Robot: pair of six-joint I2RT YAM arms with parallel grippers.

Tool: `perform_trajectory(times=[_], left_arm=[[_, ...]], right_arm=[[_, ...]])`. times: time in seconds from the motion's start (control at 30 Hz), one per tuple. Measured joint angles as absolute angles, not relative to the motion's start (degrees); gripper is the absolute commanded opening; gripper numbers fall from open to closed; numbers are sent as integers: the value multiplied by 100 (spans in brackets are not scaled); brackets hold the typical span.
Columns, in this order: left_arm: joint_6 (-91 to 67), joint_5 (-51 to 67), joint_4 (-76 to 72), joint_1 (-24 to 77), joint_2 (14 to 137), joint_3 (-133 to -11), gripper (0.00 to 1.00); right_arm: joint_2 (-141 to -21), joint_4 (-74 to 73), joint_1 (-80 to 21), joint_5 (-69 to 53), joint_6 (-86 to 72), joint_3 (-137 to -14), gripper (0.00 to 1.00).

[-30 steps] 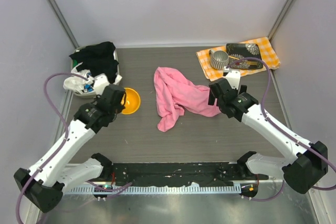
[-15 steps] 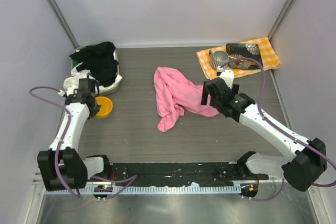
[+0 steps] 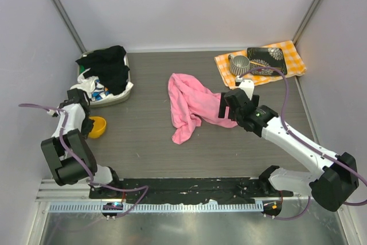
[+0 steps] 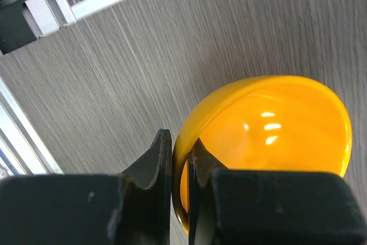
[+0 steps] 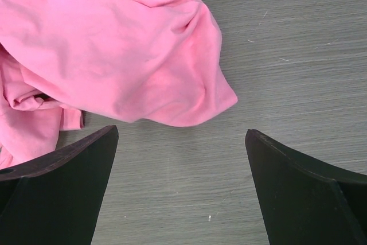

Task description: Fold and stack the t-shirts

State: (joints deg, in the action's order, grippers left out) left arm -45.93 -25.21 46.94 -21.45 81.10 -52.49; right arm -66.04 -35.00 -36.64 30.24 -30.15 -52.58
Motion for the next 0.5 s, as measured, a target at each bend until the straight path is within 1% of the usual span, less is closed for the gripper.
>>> perform_trajectory(times=[0.13, 0.17, 0.2, 0.27, 0.3, 0.37, 0.4, 0.47, 0.5], left_arm=[[-4510, -2547, 4668, -2482, 8388, -5411, 0], [-4488, -2550, 4661, -2569, 8436, -5428, 3], [-4473, -2552, 4652, -2639, 8466, -5433, 15], [-4453, -2552, 4654, -2735, 8519, -5433, 26], [-4445, -2552, 4654, -2764, 8543, -5435, 36], [-4418, -2552, 4654, -2797, 8565, -5439, 44], [-4429, -2550, 4652, -2810, 8567, -5441, 50], [-4414, -2547, 4652, -2818, 8567, -5443, 56], [-4425, -2550, 4654, -2823, 8567, -5443, 62]], right_arm=[[-6587, -3452, -3664, 2989, -3013, -5203, 99], [-6587, -3433, -3664, 2987, -3011, -5192, 100], [-6587, -3424, -3667, 2985, -3011, -5183, 100], [-6587, -3422, -3664, 2982, -3009, -5175, 100], [-6587, -3420, -3664, 2985, -3009, -5175, 100], [-6587, -3409, -3667, 2978, -3006, -5175, 100], [-6587, -3400, -3667, 2974, -3004, -5175, 100], [-6587, -3385, -3667, 2963, -2993, -5175, 100], [-6587, -3385, -3667, 2963, -2991, -5175, 100]])
